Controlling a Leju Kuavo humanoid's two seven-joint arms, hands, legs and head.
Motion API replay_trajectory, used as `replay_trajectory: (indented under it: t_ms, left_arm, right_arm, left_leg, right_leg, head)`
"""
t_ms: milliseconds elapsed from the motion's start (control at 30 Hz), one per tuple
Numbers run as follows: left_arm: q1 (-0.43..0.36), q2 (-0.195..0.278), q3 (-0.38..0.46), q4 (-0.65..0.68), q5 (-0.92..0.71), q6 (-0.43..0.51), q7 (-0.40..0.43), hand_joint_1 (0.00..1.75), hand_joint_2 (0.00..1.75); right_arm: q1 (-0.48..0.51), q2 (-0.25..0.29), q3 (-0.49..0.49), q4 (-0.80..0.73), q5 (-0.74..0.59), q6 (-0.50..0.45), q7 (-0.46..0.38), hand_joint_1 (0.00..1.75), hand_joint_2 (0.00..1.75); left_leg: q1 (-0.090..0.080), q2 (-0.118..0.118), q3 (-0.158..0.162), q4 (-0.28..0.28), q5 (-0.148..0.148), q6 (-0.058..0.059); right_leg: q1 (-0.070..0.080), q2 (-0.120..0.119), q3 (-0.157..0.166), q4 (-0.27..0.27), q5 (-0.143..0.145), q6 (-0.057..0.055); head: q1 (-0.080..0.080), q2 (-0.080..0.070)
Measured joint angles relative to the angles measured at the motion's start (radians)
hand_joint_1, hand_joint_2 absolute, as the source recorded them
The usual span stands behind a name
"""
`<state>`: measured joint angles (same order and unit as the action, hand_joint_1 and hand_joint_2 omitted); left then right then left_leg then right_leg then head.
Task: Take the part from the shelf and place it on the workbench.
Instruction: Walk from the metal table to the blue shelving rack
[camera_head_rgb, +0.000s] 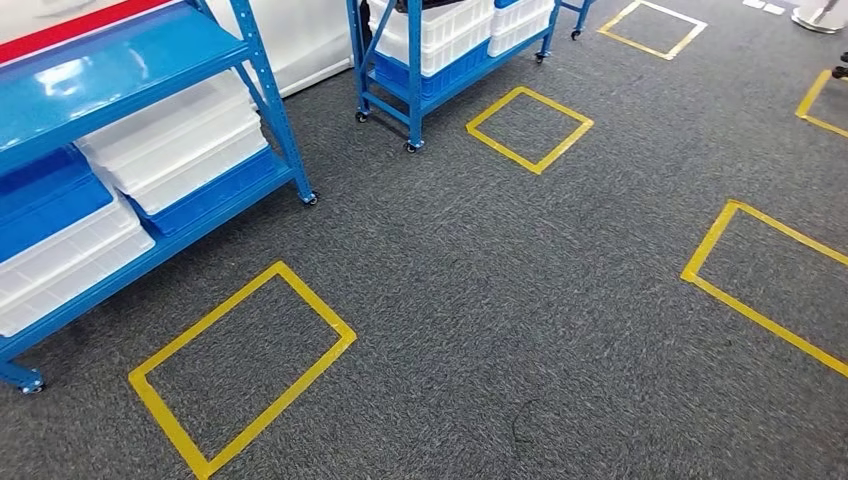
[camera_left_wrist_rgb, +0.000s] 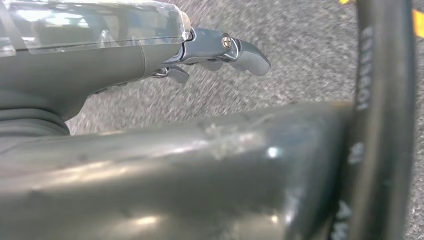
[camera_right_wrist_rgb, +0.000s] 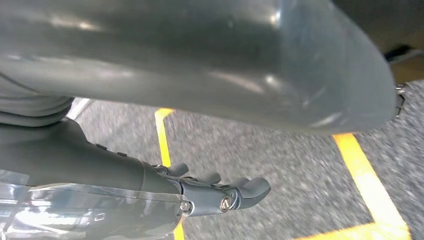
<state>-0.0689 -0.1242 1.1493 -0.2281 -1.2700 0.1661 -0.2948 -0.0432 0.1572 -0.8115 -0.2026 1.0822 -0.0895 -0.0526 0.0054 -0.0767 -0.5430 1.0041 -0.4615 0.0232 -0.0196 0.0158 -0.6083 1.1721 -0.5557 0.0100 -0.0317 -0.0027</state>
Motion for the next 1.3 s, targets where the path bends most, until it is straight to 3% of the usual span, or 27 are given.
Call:
replay_trajectory:
  t_ms: [67, 100, 167, 200, 267, 333, 400, 433, 467, 533, 600, 633, 700, 767, 833, 900, 933, 967, 1033, 1100, 1133, 1300]
  left_arm:
    - [-0.002, -0.002, 0.0, 0.0, -0.004, 0.0, -0.006, 0.0, 0.0]
    - [-0.002, -0.002, -0.001, 0.0, -0.006, 0.0, -0.009, 0.0, 0.0]
    - [-0.001, -0.002, -0.002, 0.0, -0.01, 0.0, -0.012, 0.0, 0.0]
    - [0.001, -0.003, -0.002, 0.0, -0.012, 0.0, -0.014, 0.0, 0.0]
    - [0.002, -0.004, -0.003, 0.001, -0.014, 0.0, -0.017, 0.0, 0.0]
    - [-0.002, -0.005, -0.004, 0.001, -0.016, 0.0, -0.018, 0.0, 0.0]
    - [-0.005, -0.005, -0.005, 0.001, -0.016, 0.0, -0.018, 0.0, 0.0]
    - [-0.004, -0.006, -0.005, 0.001, -0.014, -0.001, -0.018, 0.0, 0.0]
    - [-0.002, -0.006, -0.005, 0.001, -0.011, -0.002, -0.019, 0.0, 0.0]
    - [0.0, -0.007, -0.004, 0.002, -0.001, 0.0, -0.02, 0.0, 0.0]
    - [-0.003, -0.006, -0.003, 0.002, 0.009, 0.004, -0.023, 0.0, 0.0]
    - [-0.004, -0.005, -0.001, 0.002, 0.012, 0.005, -0.023, 0.0, 0.0]
    - [-0.001, -0.002, 0.003, 0.002, 0.016, 0.006, -0.025, 0.0, 0.0]
    - [0.002, 0.0, 0.005, 0.001, 0.016, 0.008, -0.027, 0.0, 0.0]
    - [-0.002, 0.0, 0.007, 0.001, 0.017, 0.011, -0.03, 0.0, 0.0]
    - [-0.005, 0.0, 0.01, 0.002, 0.019, 0.013, -0.032, 0.0, 0.0]
    - [-0.004, 0.0, 0.011, 0.002, 0.019, 0.013, -0.032, 0.0, 0.0]
    - [-0.003, 0.0, 0.013, 0.002, 0.02, 0.013, -0.032, 0.0, 0.0]
    - [-0.001, 0.0, 0.015, 0.002, 0.02, 0.014, -0.032, 0.0, 0.0]
    - [-0.001, -0.001, 0.017, 0.002, 0.02, 0.014, -0.032, 0.0, 0.0]
    - [-0.001, -0.001, 0.018, 0.002, 0.02, 0.014, -0.032, 0.0, 0.0]
    - [-0.001, -0.001, 0.019, 0.002, 0.02, 0.015, -0.031, 0.0, 0.0]
  right_arm:
    - [0.001, -0.001, 0.0, 0.0, 0.002, 0.0, -0.007, 0.0, 0.0]
    - [0.0, -0.001, -0.001, 0.001, 0.004, 0.001, -0.008, 0.0, 0.0]
    - [-0.004, -0.001, -0.001, 0.001, 0.009, 0.001, -0.009, 0.0, 0.0]
    - [-0.006, -0.001, -0.001, 0.001, 0.011, 0.002, -0.01, 0.0, 0.0]
    - [-0.005, 0.0, -0.001, 0.001, 0.015, 0.002, -0.012, 0.0, 0.0]
    - [-0.001, 0.0, -0.001, 0.002, 0.019, 0.003, -0.01, 0.0, 0.0]
    - [0.002, 0.0, -0.001, 0.002, 0.021, 0.006, -0.003, 0.0, 0.0]
    - [0.002, 0.0, -0.001, 0.003, 0.021, 0.007, 0.001, 0.0, 0.0]
    - [0.002, 0.0, -0.001, 0.003, 0.019, 0.007, 0.003, 0.0, 0.0]
    - [0.002, 0.0, -0.003, 0.003, 0.011, 0.003, -0.004, 0.0, 0.0]
    - [0.001, 0.0, -0.007, 0.003, 0.004, -0.002, -0.018, 0.0, 0.0]
    - [0.0, 0.0, -0.01, 0.003, 0.002, -0.003, -0.023, 0.0, 0.0]
    - [-0.006, 0.0, -0.015, 0.003, 0.001, -0.003, -0.03, 0.0, 0.0]
    - [-0.009, -0.002, -0.018, 0.003, 0.001, -0.003, -0.031, 0.0, 0.0]
    - [-0.006, -0.003, -0.02, 0.003, 0.001, -0.003, -0.03, 0.0, 0.0]
    - [-0.003, -0.004, -0.022, 0.003, 0.003, -0.002, -0.024, 0.0, 0.0]
    - [-0.002, -0.004, -0.023, 0.003, 0.003, -0.002, -0.022, 0.0, 0.0]
    - [-0.001, -0.004, -0.023, 0.003, 0.004, -0.002, -0.02, 0.0, 0.0]
    - [0.001, -0.004, -0.023, 0.003, 0.005, -0.002, -0.019, 0.0, 0.0]
    - [0.001, -0.004, -0.024, 0.003, 0.005, -0.002, -0.018, 0.0, 0.0]
    - [0.001, -0.004, -0.025, 0.004, 0.006, -0.001, -0.018, 0.0, 0.0]
    - [-0.001, -0.004, -0.025, 0.004, 0.006, 0.0, -0.017, 0.0, 0.0]
  left_leg:
    - [0.0, -0.024, -0.006, 0.012, -0.006, -0.011]
    - [0.001, -0.034, -0.01, 0.015, -0.007, -0.017]
    - [0.004, -0.052, -0.017, 0.014, -0.006, -0.03]
    - [0.006, -0.049, -0.02, 0.015, -0.007, -0.035]
    - [0.005, -0.008, -0.038, 0.056, -0.033, -0.044]
    - [0.004, 0.044, -0.091, 0.167, -0.09, -0.049]
    - [0.006, 0.061, -0.144, 0.273, -0.127, -0.052]
    - [0.006, 0.066, -0.148, 0.281, -0.119, -0.052]
    - [0.006, 0.07, -0.136, 0.258, -0.098, -0.051]
    - [0.001, 0.11, -0.067, 0.126, -0.035, -0.04]
    - [-0.01, 0.148, -0.02, 0.028, -0.007, -0.027]
    - [-0.014, 0.151, -0.018, 0.018, -0.01, -0.023]
    - [-0.013, 0.127, -0.016, 0.01, -0.005, -0.013]
    - [-0.005, 0.105, -0.007, -0.005, 0.005, -0.001]
    - [-0.002, 0.083, -0.004, -0.011, 0.011, 0.007]
    - [-0.002, 0.056, -0.006, -0.01, 0.011, 0.008]
    - [-0.002, 0.042, -0.005, -0.009, 0.011, 0.008]
    - [-0.002, 0.027, -0.004, -0.008, 0.01, 0.007]
    - [0.0, -0.003, -0.002, -0.003, 0.006, 0.001]
    - [0.0, -0.027, -0.007, 0.006, 0.001, -0.011]
    - [0.0, -0.035, -0.011, 0.008, 0.001, -0.017]
    - [0.0, -0.048, -0.016, 0.008, 0.003, -0.026]
  right_leg:
    - [-0.004, 0.039, 0.043, -0.105, 0.046, 0.0]
    - [-0.004, 0.05, 0.051, -0.128, 0.05, -0.002]
    - [0.0, 0.039, 0.053, -0.132, 0.049, -0.013]
    - [0.0, 0.028, 0.055, -0.136, 0.051, -0.02]
    - [0.0, 0.005, 0.059, -0.144, 0.054, -0.034]
    - [0.003, -0.022, 0.061, -0.146, 0.051, -0.043]
    - [0.007, -0.053, 0.063, -0.146, 0.047, -0.047]
    - [0.008, -0.066, 0.065, -0.146, 0.045, -0.048]
    - [0.009, -0.078, 0.067, -0.146, 0.043, -0.048]
    - [0.011, -0.102, 0.077, -0.146, 0.036, -0.044]
    - [0.015, -0.124, 0.085, -0.145, 0.03, -0.035]
    - [0.016, -0.135, 0.087, -0.146, 0.027, -0.03]
    - [0.015, -0.146, 0.095, -0.148, 0.024, -0.02]
    - [0.012, -0.097, 0.089, -0.122, 0.001, -0.01]
    - [0.009, -0.034, 0.041, -0.023, -0.056, -0.004]
    - [0.006, -0.019, -0.024, 0.096, -0.1, -0.002]
    - [0.005, -0.018, -0.042, 0.12, -0.096, 0.0]
    - [0.003, -0.017, -0.043, 0.108, -0.072, 0.001]
    - [-0.003, 0.005, 0.002, -0.013, 0.01, 0.001]
    - [-0.005, 0.04, 0.042, -0.116, 0.057, -0.002]
    - [-0.005, 0.051, 0.047, -0.132, 0.06, -0.005]
    - [-0.002, 0.039, 0.046, -0.133, 0.061, -0.011]
  head:
    - [0.0, 0.0]
    - [0.0, 0.0]
    - [0.0, 0.0]
    - [0.0, 0.0]
    - [0.0, 0.0]
    - [0.0, 0.0]
    - [0.0, 0.0]
    - [0.0, 0.0]
    - [0.0, 0.0]
    - [0.0, 0.0]
    - [0.0, 0.0]
    - [0.0, 0.0]
    - [0.0, 0.0]
    - [0.0, 0.0]
    - [0.0, 0.0]
    - [0.0, 0.0]
    - [0.0, 0.0]
    - [0.0, 0.0]
    - [0.0, 0.0]
    - [0.0, 0.0]
    - [0.0, 0.0]
    - [0.0, 0.0]
